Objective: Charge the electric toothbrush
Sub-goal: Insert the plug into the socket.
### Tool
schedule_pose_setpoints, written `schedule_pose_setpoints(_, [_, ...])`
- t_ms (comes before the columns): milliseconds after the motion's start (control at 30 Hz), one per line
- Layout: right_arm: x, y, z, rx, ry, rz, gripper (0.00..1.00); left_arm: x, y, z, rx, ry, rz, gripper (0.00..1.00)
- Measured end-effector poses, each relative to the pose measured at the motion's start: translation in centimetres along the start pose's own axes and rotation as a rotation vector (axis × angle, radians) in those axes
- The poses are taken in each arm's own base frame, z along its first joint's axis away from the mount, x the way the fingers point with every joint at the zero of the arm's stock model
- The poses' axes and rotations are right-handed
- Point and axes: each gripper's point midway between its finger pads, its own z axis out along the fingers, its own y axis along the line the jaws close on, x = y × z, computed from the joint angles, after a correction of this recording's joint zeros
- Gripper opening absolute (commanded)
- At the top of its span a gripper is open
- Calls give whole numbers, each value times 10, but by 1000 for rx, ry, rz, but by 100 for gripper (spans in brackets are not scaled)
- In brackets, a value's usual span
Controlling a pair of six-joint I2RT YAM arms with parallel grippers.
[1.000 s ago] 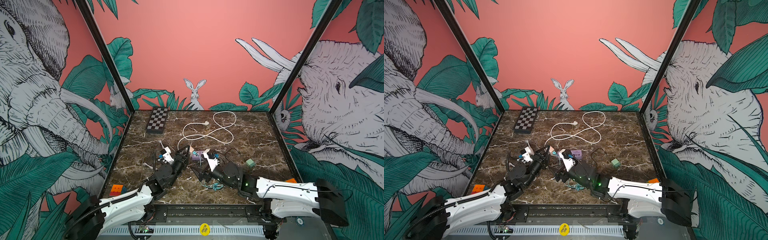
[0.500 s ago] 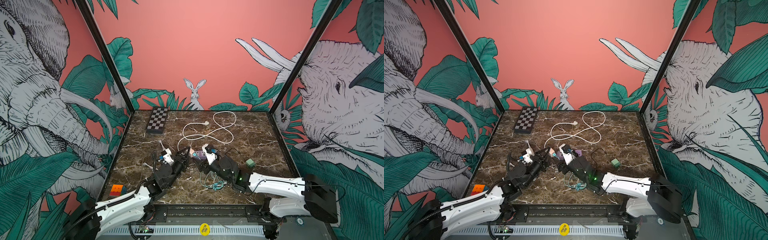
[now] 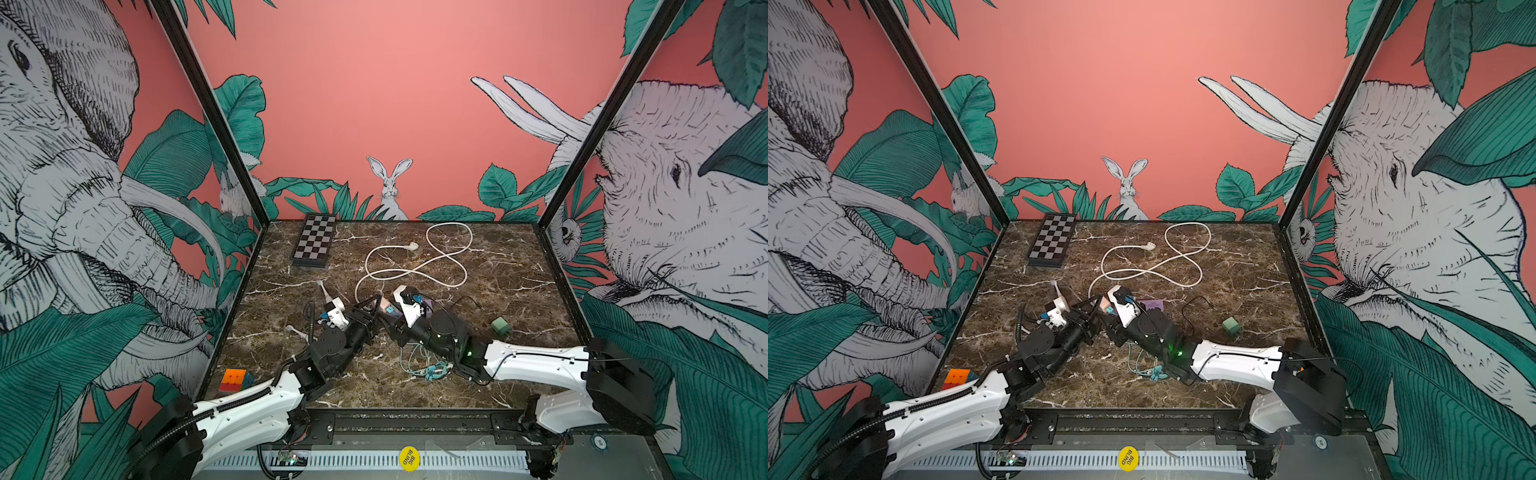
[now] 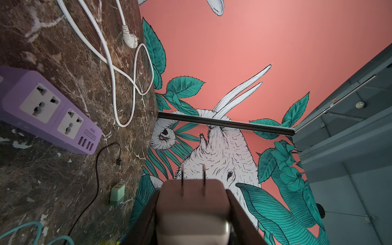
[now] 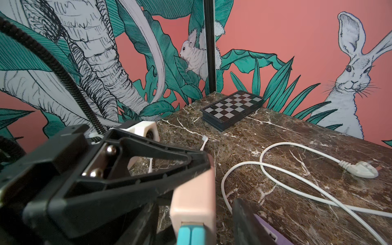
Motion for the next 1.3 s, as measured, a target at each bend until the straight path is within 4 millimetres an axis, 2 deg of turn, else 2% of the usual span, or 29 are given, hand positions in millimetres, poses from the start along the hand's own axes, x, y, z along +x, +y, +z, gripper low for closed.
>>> schedule_pose_setpoints(133, [0, -2, 4, 16, -5, 5, 42, 0, -1, 0, 3, 0, -3, 0])
schedule_pose_setpoints(233, [1, -4, 5, 27, -3, 6, 41, 0, -1, 0, 4, -1, -4, 0])
schedule_pose_setpoints(367, [0, -4, 5, 32, -8, 5, 34, 0, -1, 0, 5, -3, -4, 0])
schedule_pose_setpoints(500, [0, -2, 5, 24, -8, -17, 20, 0, -1, 0, 4, -3, -4, 0])
schedule_pose_setpoints(600, [2, -1, 5, 20, -1, -35, 3, -1, 1, 1, -1, -4, -4, 0])
schedule_pose_setpoints(667, [3, 0, 5, 9, 3, -39, 0, 0, 2, 1, -3, -4, -6, 0])
schedule_pose_setpoints(733, [4, 2, 5, 0, 7, -43, 0, -1, 2, 1, -4, -5, -8, 15])
schedule_pose_setpoints(933, [5, -1, 3, 7, 29, -52, 0, -4, 2, -2, -11, -20, 3, 83])
schedule_pose_setpoints(1000, [7, -5, 1, 20, 66, -70, 0, -7, -2, -7, -8, -30, 10, 99])
schedule_pose_setpoints(1133, [7, -27, -4, 51, 163, -93, 0, -29, -15, -28, -4, -80, 58, 99])
schedule_pose_setpoints(1233, [8, -44, -5, 70, 269, -132, 0, -51, -12, -44, -57, -140, 130, 99])
schedule_pose_setpoints(1300, [9, -52, -5, 71, 362, -167, 0, -67, -2, -57, -123, -180, 186, 99])
